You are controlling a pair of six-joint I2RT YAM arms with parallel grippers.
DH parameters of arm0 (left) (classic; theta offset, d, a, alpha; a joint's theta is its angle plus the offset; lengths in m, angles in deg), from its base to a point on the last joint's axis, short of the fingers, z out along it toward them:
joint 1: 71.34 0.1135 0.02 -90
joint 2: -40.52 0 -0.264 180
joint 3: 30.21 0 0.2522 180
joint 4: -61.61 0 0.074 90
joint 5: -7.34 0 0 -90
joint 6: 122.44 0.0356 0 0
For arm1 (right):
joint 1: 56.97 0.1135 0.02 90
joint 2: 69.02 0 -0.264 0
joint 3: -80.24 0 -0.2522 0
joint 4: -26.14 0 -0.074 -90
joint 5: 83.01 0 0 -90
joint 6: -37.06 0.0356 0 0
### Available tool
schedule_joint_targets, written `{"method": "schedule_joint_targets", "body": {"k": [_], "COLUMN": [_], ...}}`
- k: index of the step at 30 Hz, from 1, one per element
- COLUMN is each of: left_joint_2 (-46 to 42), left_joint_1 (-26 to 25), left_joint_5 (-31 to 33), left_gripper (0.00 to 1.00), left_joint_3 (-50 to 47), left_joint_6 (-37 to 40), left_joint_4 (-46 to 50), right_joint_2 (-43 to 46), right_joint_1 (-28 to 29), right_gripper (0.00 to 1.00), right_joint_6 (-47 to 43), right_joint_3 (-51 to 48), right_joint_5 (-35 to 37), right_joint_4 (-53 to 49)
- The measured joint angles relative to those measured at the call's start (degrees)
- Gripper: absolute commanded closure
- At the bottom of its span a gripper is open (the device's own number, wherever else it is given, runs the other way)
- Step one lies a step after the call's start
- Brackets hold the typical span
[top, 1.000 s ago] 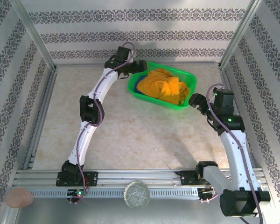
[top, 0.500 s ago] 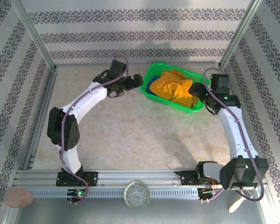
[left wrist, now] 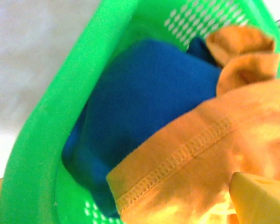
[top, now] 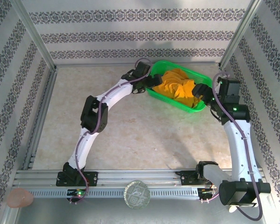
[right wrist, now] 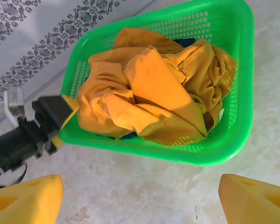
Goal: Fold the inside-out t-shirt
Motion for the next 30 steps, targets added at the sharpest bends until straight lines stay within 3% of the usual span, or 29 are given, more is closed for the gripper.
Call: {"method": "schedule_joint_targets", "body": {"k": [4,6,11,15,18,23,30], "left_joint_2": [12.3,16.6,21.3,20.0,12.5,-9.7,-39.5], "left_joint_1": [-0.2,-0.5,-1.7,-2.9,-3.3,-1.9,7.4], "left_joint_5": [-0.6,-1.6,-3.3,-5.0,-5.0,-2.6,0.0], "left_gripper": [0.0,0.0,0.0,0.01,0.01,0.01,0.01], "left_joint_3": [19.8,25.2,27.6,26.0,17.0,-4.1,-30.1], "left_joint_6": [-0.2,-1.6,-5.2,-3.5,-0.8,0.5,-1.9], "left_joint_4": [0.8,-1.6,-10.0,-10.1,-8.3,-7.6,-13.2], "right_joint_2": [1.0,1.1,0.6,-2.7,-7.5,-18.3,-40.6], "right_joint_1": [-2.8,-3.8,-4.1,-2.3,3.6,14.2,25.1], "right_gripper": [0.13,0.14,0.18,0.19,0.19,0.21,0.26], "right_joint_6": [1.3,1.8,2.1,1.8,1.6,2.3,2.3], "right_joint_3": [-0.9,-1.4,-1.9,-1.9,-1.4,1.2,17.3], "right_joint_5": [-0.1,-0.1,-1.4,-3.3,-3.0,-1.3,3.2], "right_joint_4": [-0.9,-1.1,-1.5,-0.7,0.8,5.0,6.8]}}
